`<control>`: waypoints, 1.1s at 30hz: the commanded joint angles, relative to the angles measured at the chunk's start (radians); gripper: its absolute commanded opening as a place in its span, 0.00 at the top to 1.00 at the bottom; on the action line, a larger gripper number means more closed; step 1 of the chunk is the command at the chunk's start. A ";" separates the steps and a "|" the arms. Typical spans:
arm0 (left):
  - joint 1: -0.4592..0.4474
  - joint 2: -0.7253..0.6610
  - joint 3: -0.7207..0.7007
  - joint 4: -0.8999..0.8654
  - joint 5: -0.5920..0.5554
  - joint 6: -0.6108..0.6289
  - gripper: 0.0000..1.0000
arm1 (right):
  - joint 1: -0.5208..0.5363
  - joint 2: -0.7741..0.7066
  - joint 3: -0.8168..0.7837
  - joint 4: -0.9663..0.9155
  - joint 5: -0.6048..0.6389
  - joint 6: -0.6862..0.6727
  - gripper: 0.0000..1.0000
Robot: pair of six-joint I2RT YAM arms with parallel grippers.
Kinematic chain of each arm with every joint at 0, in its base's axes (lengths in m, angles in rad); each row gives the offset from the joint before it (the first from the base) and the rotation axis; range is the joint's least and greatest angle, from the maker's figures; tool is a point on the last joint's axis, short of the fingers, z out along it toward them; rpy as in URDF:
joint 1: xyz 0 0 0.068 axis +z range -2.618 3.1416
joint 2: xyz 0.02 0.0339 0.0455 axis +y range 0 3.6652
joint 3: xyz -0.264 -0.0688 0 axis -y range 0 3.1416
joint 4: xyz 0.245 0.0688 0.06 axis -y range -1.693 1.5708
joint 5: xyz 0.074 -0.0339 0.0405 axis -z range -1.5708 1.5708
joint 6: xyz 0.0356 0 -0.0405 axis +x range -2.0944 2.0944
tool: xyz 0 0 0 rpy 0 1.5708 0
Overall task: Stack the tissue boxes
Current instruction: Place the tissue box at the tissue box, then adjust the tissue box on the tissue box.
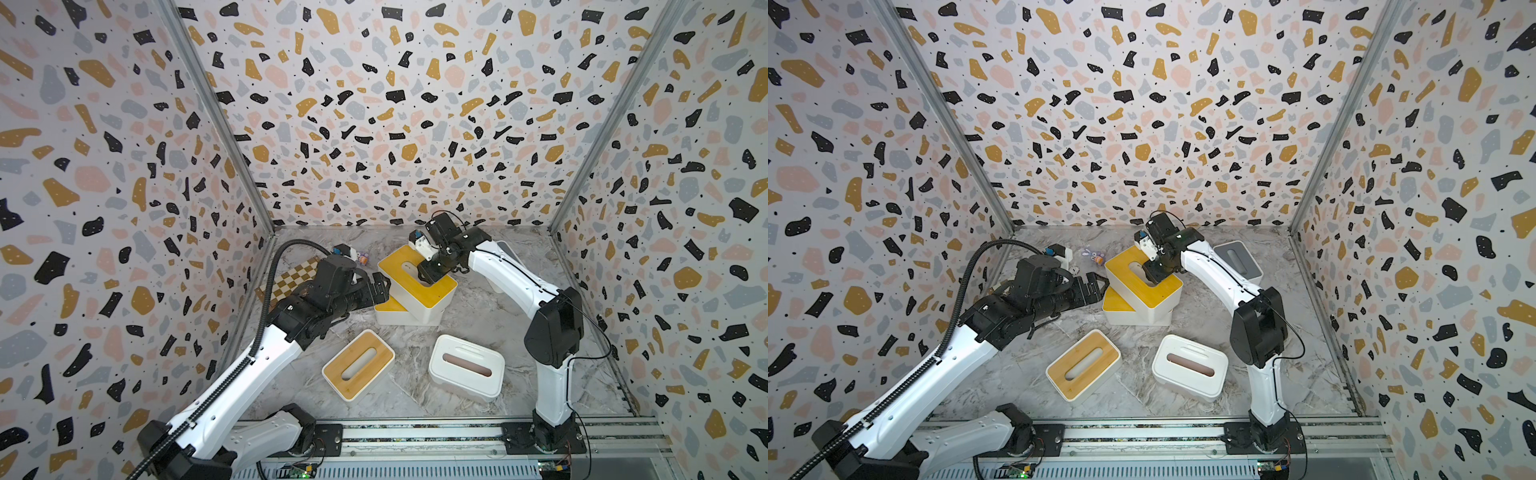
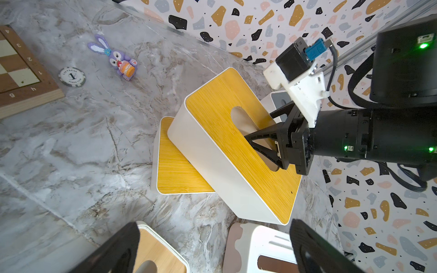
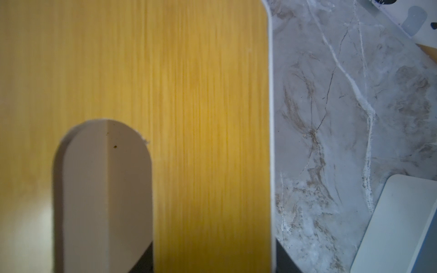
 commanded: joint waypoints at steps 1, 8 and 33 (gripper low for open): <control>0.004 0.003 -0.016 0.035 -0.016 0.003 0.00 | 0.007 -0.004 0.051 -0.015 0.002 -0.017 0.54; 0.044 0.029 0.019 0.044 0.007 0.049 0.00 | 0.010 -0.035 0.070 -0.015 0.037 -0.004 0.03; 0.231 0.565 0.344 0.164 0.412 0.244 0.00 | -0.046 -0.824 -0.893 0.575 -0.340 0.782 0.01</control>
